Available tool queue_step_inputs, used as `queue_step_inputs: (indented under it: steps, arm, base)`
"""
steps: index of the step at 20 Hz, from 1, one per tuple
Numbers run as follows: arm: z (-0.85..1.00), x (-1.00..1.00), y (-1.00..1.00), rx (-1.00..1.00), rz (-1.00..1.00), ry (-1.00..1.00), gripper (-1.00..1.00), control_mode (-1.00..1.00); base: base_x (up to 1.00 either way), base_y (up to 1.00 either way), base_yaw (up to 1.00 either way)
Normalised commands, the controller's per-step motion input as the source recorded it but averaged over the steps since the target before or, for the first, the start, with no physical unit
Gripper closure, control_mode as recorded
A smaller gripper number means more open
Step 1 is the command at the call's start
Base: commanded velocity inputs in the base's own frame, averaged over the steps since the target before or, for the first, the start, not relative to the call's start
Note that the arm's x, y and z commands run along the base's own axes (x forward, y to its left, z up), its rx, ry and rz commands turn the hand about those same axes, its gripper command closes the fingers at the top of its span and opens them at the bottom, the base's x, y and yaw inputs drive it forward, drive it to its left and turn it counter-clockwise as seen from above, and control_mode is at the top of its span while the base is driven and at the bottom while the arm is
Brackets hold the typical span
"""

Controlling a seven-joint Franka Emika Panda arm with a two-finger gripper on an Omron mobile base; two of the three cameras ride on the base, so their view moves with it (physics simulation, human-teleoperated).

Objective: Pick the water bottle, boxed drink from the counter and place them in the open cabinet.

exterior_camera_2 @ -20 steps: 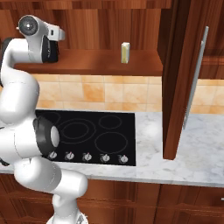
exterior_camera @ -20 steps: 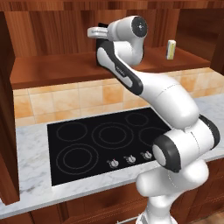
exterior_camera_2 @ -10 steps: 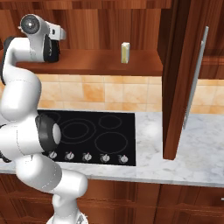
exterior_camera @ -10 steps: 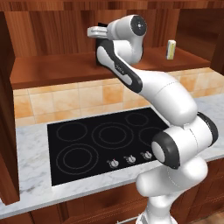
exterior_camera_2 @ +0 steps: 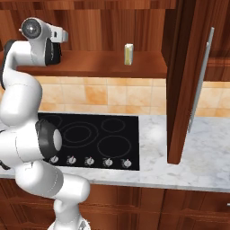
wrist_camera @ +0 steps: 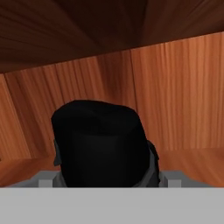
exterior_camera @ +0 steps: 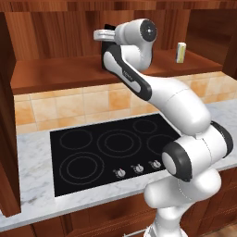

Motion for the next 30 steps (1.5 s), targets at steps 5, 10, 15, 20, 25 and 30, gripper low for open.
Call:
queue_step_inputs:
  steps: [5, 10, 15, 20, 25, 30]
  arm:
    - [0.0, 0.0, 0.0, 0.0, 0.0, 0.0, 1.0, -1.0]
    - [0.0, 0.0, 0.0, 0.0, 0.0, 0.0, -1.0, -1.0]
    - [0.0, 0.0, 0.0, 0.0, 0.0, 0.0, -1.0, -1.0]
    - [0.0, 0.0, 0.0, 0.0, 0.0, 0.0, -1.0, -1.0]
    - [0.0, -0.01, 0.0, 0.0, 0.0, 0.0, -1.0, -1.0]
    - [0.07, -0.49, -0.03, 0.0, 0.0, -0.12, -1.0, -1.0]
  base:
    - [0.0, 0.0, 0.0]
    - [0.0, 0.0, 0.0]
    - [0.0, 0.0, 0.0]
    - [0.0, 0.0, 0.0]
    - [0.0, 0.0, 0.0]
    - [0.0, 0.0, 0.0]
